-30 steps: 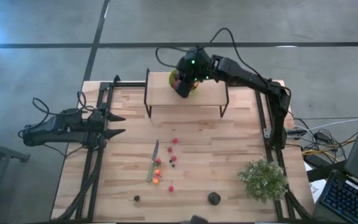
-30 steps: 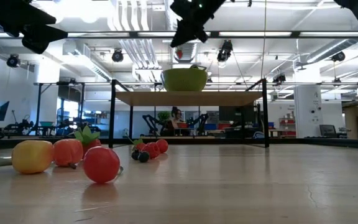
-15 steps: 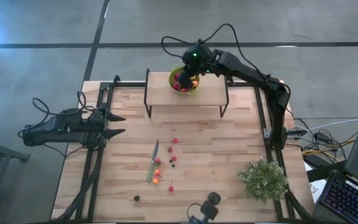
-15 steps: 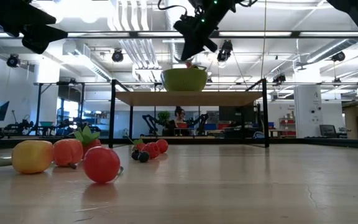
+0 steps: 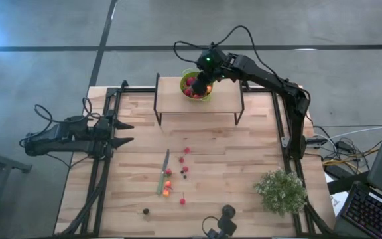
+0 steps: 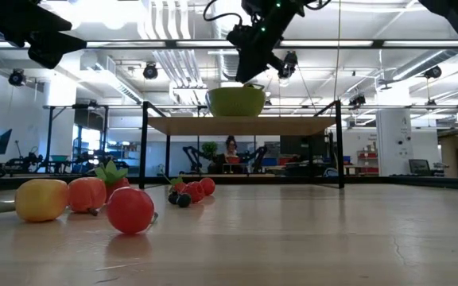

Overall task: Pick & Place Fruit
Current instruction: Put the strawberry into the green colander on the shelf

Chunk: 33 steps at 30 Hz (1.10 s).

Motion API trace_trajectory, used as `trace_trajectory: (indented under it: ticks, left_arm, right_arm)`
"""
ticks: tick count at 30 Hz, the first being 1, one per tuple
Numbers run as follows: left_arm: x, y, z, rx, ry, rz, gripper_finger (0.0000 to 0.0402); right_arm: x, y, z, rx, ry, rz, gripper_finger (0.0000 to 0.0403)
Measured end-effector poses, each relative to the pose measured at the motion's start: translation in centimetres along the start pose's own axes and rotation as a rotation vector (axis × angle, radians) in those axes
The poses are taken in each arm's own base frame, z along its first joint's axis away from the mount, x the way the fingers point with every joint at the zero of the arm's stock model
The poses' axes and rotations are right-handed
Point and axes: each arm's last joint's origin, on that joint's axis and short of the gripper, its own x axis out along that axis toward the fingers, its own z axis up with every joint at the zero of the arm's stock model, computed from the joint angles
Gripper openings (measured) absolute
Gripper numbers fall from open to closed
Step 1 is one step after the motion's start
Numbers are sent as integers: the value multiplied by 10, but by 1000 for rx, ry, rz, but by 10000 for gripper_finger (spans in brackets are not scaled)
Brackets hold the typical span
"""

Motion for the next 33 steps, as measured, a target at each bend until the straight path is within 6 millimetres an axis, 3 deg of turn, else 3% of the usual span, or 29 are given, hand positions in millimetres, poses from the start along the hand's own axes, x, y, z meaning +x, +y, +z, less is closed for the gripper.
trace_trajectory:
  ticks: [4, 8, 16, 26, 33]
  left_arm:
    - [0, 0, 0, 0, 0, 0, 241]
    - [0, 0, 0, 0, 0, 0, 241]
    - [0, 0, 0, 0, 0, 0, 241]
    - [0, 0, 0, 0, 0, 0, 241]
    - [0, 0, 0, 0, 0, 0, 241]
  right_arm:
    - [-6, 7, 0, 2, 18, 167, 134]
    - [-32, 25, -1, -28, 20, 321, 157]
    - [-73, 73, -24, -148, 134, 399, 152]
    - [-104, 138, -67, -262, 346, 455, 140]
    - [-130, 180, -101, -367, 409, 365, 151]
